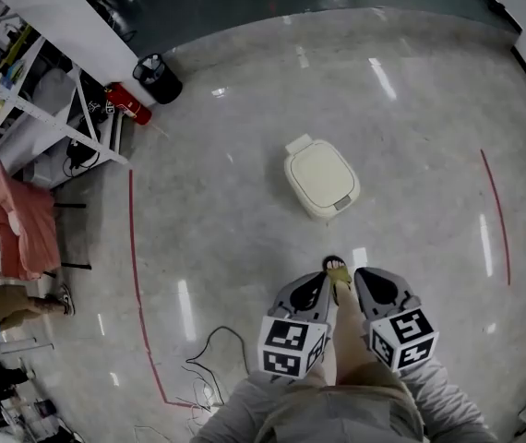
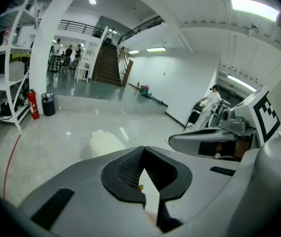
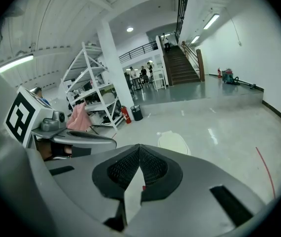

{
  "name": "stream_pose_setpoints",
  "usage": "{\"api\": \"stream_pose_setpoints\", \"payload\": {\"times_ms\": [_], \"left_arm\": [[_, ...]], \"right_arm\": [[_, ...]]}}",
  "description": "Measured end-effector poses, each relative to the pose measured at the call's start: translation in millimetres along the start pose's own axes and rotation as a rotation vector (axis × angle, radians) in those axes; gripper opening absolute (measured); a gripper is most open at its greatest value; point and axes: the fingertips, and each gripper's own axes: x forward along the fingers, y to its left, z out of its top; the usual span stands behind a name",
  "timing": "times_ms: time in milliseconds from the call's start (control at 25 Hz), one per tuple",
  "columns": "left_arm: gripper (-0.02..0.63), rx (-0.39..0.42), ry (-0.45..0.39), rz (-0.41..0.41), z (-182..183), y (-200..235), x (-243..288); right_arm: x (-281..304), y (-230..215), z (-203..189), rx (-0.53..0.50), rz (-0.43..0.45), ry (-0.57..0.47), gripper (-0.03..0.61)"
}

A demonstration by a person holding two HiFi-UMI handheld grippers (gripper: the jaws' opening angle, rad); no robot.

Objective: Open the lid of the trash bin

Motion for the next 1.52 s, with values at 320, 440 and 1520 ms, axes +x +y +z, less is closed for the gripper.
{"api": "stream_pose_setpoints", "payload": {"times_ms": [320, 440, 1520], "left_arm": [[0.003, -0.014, 0.058, 0.003, -22.7, 24.0, 73.3], [0.003, -0.012, 0.103, -0.006, -40.1, 33.9, 96.7], [0.003, -0.126, 0.230, 0.128, -146.7, 148.2, 255.8]], "right_arm": [[62.3, -51.0, -26.3, -0.003, -0.024, 0.072, -0.005], [85.9, -68.0, -36.2, 0.010, -0.046, 0.091, -0.005], [274.6, -190.2, -144.4, 0.003, -0.088, 0.236, -0.005]]}}
